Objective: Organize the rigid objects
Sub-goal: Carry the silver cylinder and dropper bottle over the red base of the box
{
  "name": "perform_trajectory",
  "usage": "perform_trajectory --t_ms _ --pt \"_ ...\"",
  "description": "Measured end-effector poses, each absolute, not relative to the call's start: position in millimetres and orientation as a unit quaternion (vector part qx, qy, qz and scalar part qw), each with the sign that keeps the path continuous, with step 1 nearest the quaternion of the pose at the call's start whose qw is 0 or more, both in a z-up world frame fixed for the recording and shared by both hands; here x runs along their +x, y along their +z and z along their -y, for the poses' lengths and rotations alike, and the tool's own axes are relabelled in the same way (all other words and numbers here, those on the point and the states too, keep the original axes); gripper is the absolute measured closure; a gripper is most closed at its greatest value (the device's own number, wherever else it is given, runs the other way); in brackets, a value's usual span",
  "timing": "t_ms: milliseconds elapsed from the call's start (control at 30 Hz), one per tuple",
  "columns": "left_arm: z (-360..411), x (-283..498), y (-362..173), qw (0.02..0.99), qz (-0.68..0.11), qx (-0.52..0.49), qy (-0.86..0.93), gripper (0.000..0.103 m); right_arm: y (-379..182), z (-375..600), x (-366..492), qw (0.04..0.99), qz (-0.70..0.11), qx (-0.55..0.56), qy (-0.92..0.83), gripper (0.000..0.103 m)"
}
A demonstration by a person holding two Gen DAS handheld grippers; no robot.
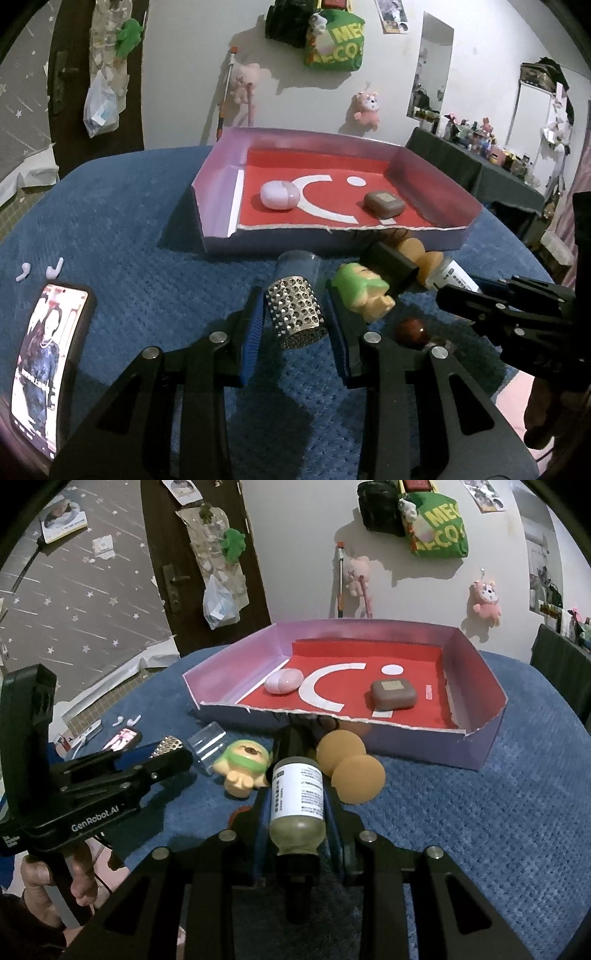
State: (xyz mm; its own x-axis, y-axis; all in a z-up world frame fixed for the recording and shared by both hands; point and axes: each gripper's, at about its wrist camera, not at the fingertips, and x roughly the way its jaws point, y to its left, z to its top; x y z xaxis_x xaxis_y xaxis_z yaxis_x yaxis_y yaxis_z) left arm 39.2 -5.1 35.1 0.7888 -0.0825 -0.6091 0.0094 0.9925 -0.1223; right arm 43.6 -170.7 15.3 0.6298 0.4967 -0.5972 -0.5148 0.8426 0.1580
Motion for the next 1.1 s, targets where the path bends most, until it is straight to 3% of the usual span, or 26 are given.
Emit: perform_trajectory --t_ms 1100 --pt "12 82 64 0.946 -0.315 -0.052 -0.051 0.072 47 166 74 0.904 -0.315 -0.025 0.287 0.073"
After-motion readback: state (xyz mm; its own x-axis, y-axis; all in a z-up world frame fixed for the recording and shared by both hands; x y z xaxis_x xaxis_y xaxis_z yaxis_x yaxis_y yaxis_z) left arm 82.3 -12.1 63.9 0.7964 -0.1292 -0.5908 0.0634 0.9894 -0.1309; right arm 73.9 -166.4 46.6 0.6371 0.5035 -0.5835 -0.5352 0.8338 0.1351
